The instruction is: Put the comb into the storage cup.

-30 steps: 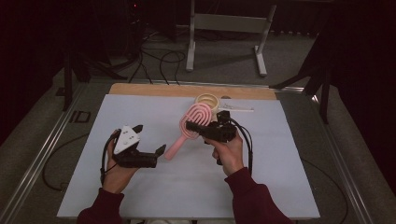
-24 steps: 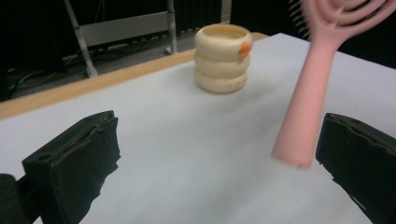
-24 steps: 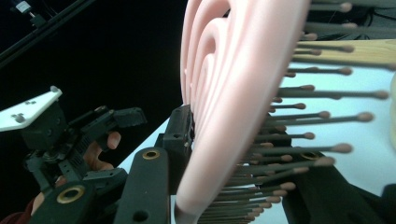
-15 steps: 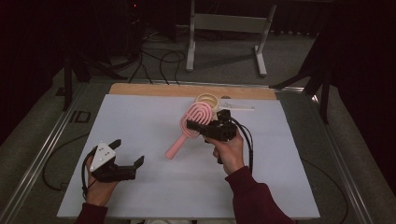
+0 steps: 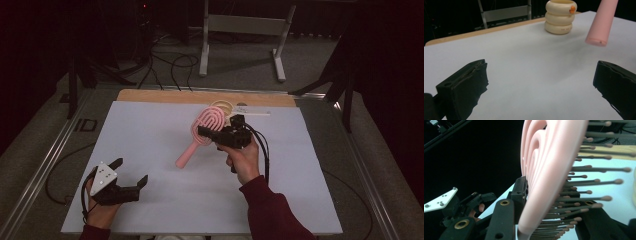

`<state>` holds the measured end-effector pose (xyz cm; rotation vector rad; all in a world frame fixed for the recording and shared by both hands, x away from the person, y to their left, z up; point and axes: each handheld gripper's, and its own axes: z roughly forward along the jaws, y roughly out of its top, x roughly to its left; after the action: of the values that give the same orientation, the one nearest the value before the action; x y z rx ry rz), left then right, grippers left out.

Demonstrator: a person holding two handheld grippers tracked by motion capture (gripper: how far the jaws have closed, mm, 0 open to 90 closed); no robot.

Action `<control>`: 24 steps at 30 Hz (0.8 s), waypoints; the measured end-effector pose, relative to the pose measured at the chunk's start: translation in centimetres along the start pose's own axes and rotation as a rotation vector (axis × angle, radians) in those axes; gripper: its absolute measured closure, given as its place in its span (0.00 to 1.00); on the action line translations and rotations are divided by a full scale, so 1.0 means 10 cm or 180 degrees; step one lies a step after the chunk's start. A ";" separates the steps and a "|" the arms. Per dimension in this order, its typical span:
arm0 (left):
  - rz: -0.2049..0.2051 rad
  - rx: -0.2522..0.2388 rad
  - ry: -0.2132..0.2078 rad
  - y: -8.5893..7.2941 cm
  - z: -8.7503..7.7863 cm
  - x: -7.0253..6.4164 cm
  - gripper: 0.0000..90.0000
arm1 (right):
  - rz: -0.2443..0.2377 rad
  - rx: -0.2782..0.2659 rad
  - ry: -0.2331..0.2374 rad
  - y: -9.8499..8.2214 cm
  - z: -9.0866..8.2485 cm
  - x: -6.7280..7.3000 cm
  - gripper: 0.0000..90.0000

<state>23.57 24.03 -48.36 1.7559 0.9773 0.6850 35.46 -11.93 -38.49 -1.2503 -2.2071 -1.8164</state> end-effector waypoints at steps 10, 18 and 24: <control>-0.0034 -0.0019 0.0032 -0.02 -0.03 0.01 0.00 | -0.0027 0.0007 -0.0009 0.07 0.02 0.02 0.71; -0.0067 0.0010 0.0048 -0.05 -0.01 0.02 0.00 | 0.0066 -0.0056 -0.0016 0.12 0.02 -0.02 0.71; -0.0059 0.0017 0.0050 -0.06 0.00 0.01 0.00 | 0.0044 -0.0100 -0.0084 0.17 0.02 -0.08 0.71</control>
<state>23.48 24.25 -48.98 1.7464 1.0058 0.6857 37.06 -12.25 -37.56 -1.2992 -2.1857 -1.8475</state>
